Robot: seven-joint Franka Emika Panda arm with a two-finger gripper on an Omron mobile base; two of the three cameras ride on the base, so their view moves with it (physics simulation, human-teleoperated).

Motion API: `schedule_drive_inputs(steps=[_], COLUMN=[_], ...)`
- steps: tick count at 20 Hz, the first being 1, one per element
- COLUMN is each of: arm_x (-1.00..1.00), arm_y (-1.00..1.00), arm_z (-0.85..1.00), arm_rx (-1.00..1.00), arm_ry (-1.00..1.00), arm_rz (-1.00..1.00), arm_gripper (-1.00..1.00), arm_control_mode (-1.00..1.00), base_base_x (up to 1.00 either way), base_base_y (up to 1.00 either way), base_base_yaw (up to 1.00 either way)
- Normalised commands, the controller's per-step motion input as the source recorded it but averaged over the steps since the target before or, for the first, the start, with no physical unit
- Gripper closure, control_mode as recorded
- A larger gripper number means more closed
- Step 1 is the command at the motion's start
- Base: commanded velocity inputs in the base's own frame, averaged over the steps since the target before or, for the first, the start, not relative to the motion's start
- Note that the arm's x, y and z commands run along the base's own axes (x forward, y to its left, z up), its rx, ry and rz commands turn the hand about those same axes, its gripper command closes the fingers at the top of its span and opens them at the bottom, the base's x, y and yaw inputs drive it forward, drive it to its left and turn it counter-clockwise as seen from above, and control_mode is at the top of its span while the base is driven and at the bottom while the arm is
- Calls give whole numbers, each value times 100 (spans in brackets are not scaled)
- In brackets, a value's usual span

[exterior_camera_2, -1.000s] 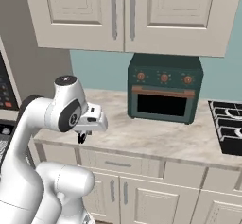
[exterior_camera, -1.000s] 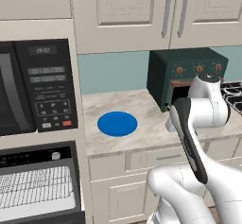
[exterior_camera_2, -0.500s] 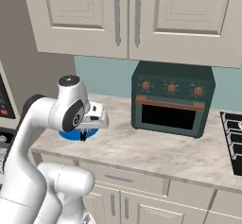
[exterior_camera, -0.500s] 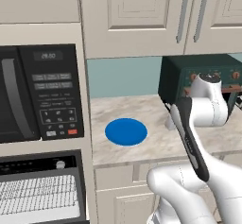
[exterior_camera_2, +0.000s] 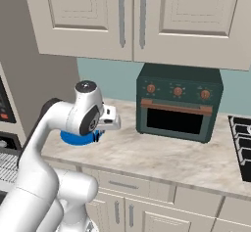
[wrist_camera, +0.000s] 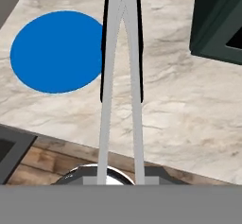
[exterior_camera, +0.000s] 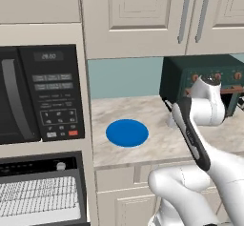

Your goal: Pick up the tongs from the counter and place them near the plate next to the oven.

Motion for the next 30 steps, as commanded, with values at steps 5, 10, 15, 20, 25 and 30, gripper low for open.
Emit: schedule_drive_inputs(steps=[5,10,15,20,25,30], arm_x=[28,38,60,61,53,40], arm_y=[4,0,0,6,11,5], arm_z=[-42,-49,-53,-50,-32,-32], arm_rx=[-4,-1,0,0,0,0], arm_ry=[25,8,-1,0,0,0], arm_rz=[-13,-5,0,1,4,5], arm_gripper=[100,100,100,100,100,100], arm_control_mode=[-100,-100,-100,-100,-100,-100], base_base_x=[0,0,0,0,0,0], base_base_y=[0,0,0,0,0,0], base_base_yaw=[0,0,0,0,0,0])
